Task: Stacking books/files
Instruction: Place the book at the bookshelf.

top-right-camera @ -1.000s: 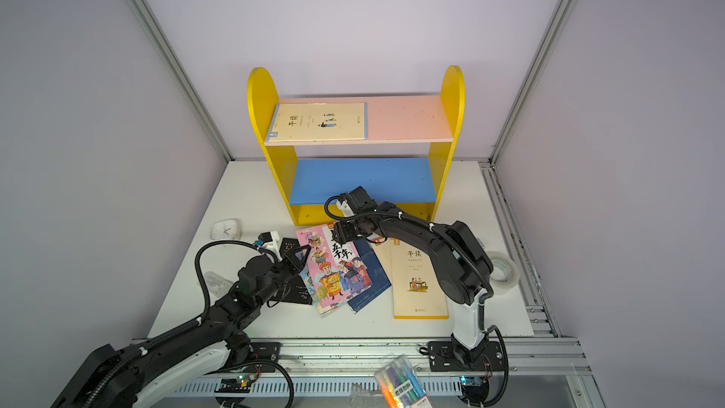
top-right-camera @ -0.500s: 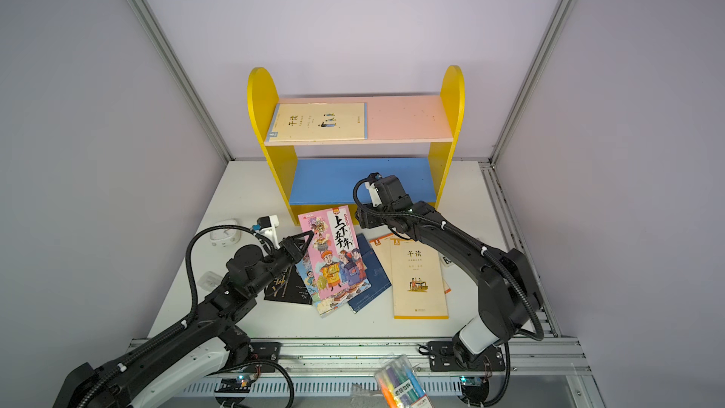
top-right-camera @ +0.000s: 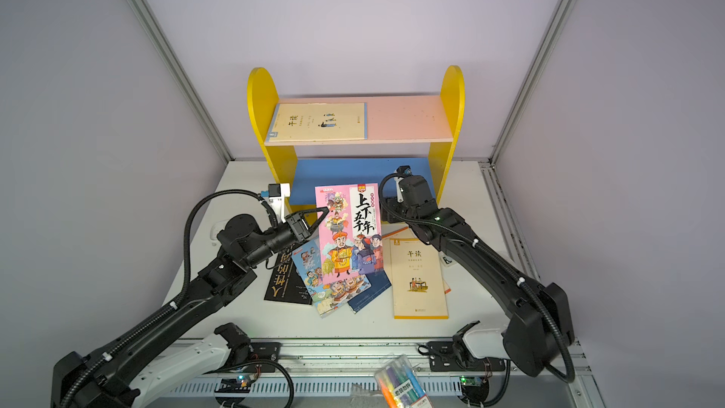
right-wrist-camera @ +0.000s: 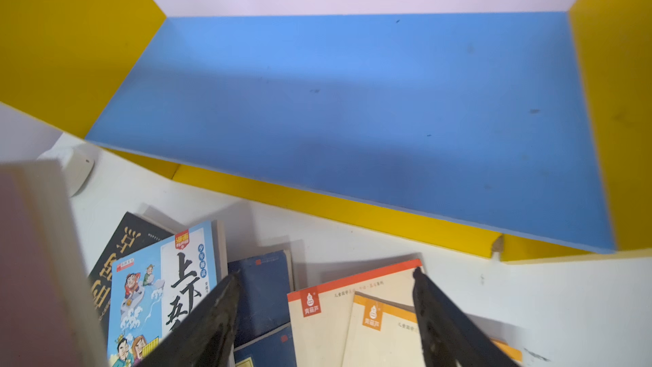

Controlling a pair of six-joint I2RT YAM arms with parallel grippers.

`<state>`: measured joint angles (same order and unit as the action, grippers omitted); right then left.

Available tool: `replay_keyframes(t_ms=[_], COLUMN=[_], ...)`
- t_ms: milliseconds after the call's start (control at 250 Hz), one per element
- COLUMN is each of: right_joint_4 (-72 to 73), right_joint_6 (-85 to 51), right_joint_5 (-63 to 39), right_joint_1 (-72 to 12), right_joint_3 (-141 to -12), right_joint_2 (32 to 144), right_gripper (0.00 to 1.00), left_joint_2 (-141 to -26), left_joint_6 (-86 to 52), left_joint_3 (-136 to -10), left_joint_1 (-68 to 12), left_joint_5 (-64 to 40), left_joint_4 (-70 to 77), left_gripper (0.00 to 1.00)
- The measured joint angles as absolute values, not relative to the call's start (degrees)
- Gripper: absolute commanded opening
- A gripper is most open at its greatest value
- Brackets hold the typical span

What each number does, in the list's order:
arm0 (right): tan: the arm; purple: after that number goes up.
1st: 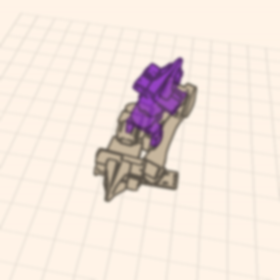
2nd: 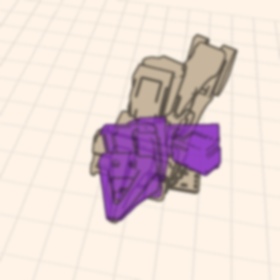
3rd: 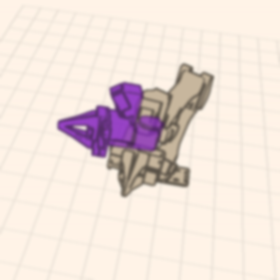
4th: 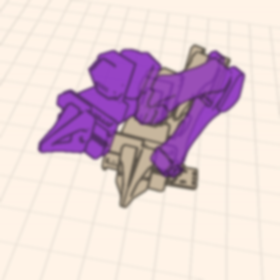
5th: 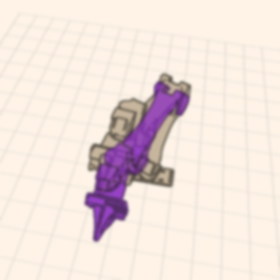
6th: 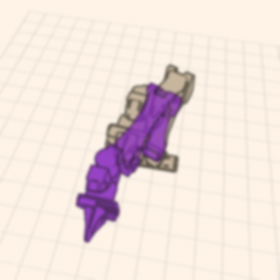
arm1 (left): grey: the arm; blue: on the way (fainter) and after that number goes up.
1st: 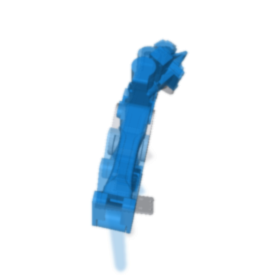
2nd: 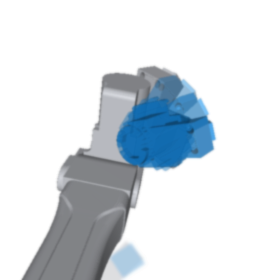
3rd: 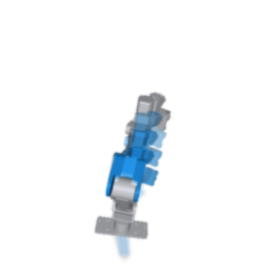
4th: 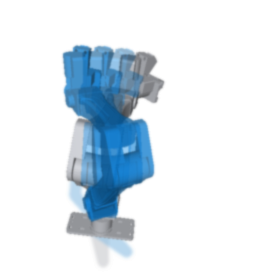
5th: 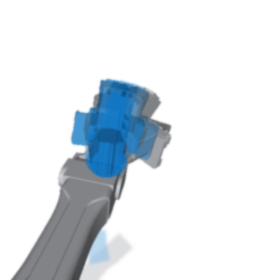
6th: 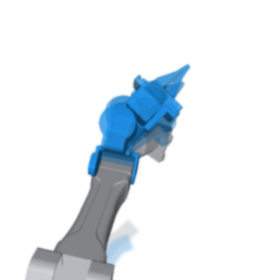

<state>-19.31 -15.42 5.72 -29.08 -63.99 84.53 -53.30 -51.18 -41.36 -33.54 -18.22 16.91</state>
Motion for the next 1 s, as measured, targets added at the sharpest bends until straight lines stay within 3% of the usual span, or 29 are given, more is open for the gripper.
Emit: replay_keyframes(t_ms=[423, 675, 839, 998], right_joint_4=[-24.91, -25.96, -25.98, -25.93], right_joint_6=[-13.85, -13.45, -13.30, -12.58], right_joint_5=[9.98, 11.86, 12.12, 11.53], right_joint_1=[-26.46, -26.39, -26.35, -26.35], right_joint_3=[-63.11, -60.77, -59.90, -59.02], right_joint_2=[73.93, 70.96, 70.61, 70.02], right_gripper=[0.84, 0.84, 0.84, 0.84], left_joint_2=[-62.81, -74.96, -82.63, -87.72], left_joint_6=[-45.87, -45.08, -41.47, -39.44], left_joint_3=[-63.18, -84.16, -99.09, -106.17], left_joint_1=[-36.23, -36.16, -35.99, -34.92], left_joint_5=[-23.81, -26.06, -23.75, -17.67], left_joint_4=[11.38, 8.93, 4.95, 2.02], left_gripper=[0.00, 0.00, 0.00, 0.00])
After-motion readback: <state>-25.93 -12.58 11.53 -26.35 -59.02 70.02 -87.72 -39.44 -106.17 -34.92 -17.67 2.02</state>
